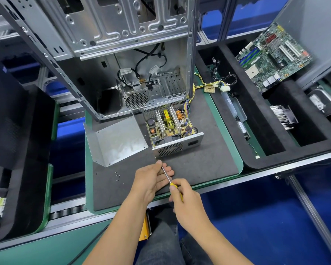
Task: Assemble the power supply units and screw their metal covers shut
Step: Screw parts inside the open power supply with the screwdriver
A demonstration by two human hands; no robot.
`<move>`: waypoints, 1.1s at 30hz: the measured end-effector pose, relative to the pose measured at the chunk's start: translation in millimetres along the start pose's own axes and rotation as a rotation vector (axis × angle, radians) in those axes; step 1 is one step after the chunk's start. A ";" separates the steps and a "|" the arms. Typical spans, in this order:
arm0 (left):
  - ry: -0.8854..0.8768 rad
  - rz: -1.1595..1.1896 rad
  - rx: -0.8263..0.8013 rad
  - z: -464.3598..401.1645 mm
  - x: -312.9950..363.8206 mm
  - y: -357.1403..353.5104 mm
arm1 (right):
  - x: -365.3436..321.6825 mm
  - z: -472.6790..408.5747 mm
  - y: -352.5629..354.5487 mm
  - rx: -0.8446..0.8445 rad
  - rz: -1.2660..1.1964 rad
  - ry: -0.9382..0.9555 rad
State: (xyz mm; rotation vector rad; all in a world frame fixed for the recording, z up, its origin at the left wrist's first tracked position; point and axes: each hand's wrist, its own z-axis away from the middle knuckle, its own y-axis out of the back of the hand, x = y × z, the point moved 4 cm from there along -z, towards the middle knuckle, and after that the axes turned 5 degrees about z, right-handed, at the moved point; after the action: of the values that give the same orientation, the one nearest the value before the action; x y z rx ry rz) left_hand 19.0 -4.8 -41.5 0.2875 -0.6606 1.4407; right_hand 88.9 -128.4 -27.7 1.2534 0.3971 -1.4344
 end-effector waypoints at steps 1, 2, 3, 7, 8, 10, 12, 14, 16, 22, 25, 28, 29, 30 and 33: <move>-0.001 0.004 0.000 0.2 -0.5 -1.2 | 1.2 0.2 -0.9 0.001 -0.002 -0.004; -0.004 0.006 0.000 0.3 -1.0 -2.1 | 2.5 0.3 -1.6 -0.001 -0.002 -0.008; -0.010 0.003 0.001 0.3 -1.0 -2.6 | 3.6 0.1 -2.0 -0.003 -0.001 -0.011; -0.040 -0.058 -0.013 1.6 0.9 -2.4 | 6.7 -3.8 -1.3 0.004 0.003 -0.025; -0.047 -0.075 -0.020 2.2 1.4 -1.9 | 7.0 -5.1 -1.5 0.007 0.002 -0.025; -0.060 -0.103 -0.034 3.4 2.8 -1.1 | 7.6 -8.0 -2.9 0.012 -0.007 -0.032; -0.072 -0.135 -0.035 3.6 4.3 -0.6 | 7.9 -10.6 -4.9 0.011 -0.013 -0.048; -0.080 -0.168 -0.024 2.7 5.3 -0.3 | 7.4 -12.1 -6.5 0.008 -0.014 -0.055; -0.079 -0.191 -0.020 1.8 6.4 -0.3 | 7.4 -12.5 -7.5 0.009 -0.018 -0.055; -0.070 -0.225 -0.034 -1.7 7.9 -0.4 | 7.7 -13.0 -7.8 0.010 -0.021 -0.070; -0.070 -0.242 -0.035 -1.9 9.3 -0.8 | 5.4 -13.8 -8.2 0.019 -0.016 -0.068; -0.065 -0.250 -0.033 -1.1 10.7 -1.2 | 3.9 -14.7 -9.0 0.018 -0.014 -0.076; -0.064 -0.251 -0.033 -0.7 11.3 -1.3 | 3.6 -15.0 -9.0 0.018 -0.011 -0.079; -0.063 -0.251 -0.033 -0.3 11.7 -1.6 | 3.3 -15.1 -9.0 0.017 -0.011 -0.082; -0.059 -0.255 -0.027 0.1 13.4 -1.9 | 0.7 -15.3 -9.3 0.012 -0.021 -0.088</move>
State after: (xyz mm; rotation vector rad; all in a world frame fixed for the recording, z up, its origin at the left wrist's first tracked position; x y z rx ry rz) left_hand 20.7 5.8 -33.4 0.3808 -0.6657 1.1827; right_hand 88.0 -113.5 -37.7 1.1946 0.3433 -1.5063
